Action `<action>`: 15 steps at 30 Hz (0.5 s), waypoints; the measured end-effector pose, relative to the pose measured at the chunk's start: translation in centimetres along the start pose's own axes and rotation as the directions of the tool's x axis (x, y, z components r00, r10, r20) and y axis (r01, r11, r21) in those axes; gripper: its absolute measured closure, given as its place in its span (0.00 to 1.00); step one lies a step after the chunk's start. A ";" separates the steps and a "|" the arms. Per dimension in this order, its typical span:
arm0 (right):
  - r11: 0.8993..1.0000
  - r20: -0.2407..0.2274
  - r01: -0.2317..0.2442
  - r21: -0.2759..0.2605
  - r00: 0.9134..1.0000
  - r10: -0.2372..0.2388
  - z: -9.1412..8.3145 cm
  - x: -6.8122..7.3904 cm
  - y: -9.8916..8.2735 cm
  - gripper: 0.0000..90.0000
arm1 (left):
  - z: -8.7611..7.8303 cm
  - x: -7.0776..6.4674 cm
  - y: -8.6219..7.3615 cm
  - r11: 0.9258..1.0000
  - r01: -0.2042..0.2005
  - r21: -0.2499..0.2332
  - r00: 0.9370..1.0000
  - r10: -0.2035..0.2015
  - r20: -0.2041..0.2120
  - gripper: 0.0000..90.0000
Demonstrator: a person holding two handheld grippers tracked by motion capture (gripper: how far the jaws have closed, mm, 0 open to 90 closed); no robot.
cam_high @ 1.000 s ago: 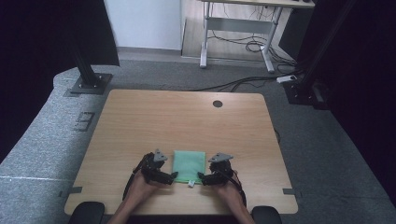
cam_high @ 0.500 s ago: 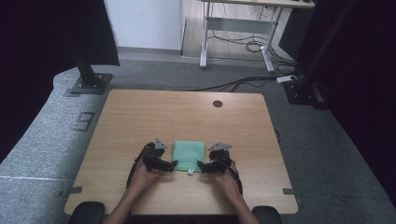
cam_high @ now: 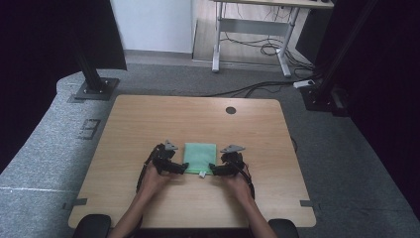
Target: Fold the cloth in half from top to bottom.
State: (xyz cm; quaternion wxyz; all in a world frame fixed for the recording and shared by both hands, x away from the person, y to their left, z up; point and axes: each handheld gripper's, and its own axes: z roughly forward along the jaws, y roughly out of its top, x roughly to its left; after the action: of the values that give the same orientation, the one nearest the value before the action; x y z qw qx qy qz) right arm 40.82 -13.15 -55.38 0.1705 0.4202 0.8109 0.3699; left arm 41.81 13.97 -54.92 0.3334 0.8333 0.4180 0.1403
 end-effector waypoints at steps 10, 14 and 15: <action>1.000 0.004 -0.002 -0.006 1.000 0.002 0.7 -0.7 0.6 0.15 | 0.5 0.6 0.6 1.000 0.009 -0.001 1.000 -0.009 -0.007 0.00; 1.000 0.001 -0.002 -0.006 1.000 0.002 0.7 -0.7 0.6 0.15 | 0.5 0.6 0.6 1.000 0.010 -0.002 1.000 -0.010 -0.003 0.00; 1.000 -0.002 -0.003 -0.005 1.000 0.003 0.7 -0.7 0.6 0.15 | 0.5 0.6 0.6 1.000 0.011 -0.003 1.000 -0.011 -0.002 0.00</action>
State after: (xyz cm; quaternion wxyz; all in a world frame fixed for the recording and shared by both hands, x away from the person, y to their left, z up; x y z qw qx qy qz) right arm 42.02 -13.18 -55.42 0.1702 0.4207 0.8094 0.3726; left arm 42.81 13.99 -54.92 0.3352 0.8303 0.4228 0.1397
